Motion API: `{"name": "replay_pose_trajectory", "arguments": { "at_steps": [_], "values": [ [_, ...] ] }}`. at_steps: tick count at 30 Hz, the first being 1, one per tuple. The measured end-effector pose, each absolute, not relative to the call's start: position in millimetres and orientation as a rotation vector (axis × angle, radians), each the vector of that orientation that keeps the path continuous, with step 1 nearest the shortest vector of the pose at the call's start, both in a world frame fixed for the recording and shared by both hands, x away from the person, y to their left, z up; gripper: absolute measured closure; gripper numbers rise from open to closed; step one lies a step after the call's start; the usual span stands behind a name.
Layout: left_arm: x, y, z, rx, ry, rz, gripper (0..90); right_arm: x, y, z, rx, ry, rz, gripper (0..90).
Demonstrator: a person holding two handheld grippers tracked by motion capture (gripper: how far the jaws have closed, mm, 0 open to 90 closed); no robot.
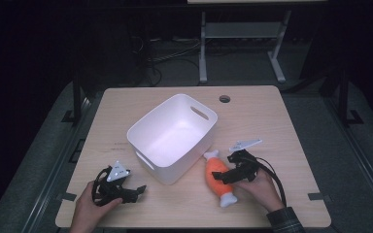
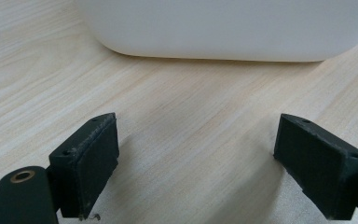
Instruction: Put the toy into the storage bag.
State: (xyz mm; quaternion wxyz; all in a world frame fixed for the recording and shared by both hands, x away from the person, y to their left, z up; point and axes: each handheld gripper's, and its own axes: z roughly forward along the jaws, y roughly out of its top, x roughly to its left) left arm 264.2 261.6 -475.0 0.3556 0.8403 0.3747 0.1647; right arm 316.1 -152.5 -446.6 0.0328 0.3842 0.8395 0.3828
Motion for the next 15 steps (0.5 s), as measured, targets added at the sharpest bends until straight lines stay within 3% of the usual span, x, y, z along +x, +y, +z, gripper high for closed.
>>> {"name": "replay_pose_trajectory", "arguments": {
  "at_steps": [15],
  "values": [
    [264,261,-475,2.166,0.970,0.426,12.9,311,-140,-460,1.158,2.630,1.200,7.6]
  ]
}}
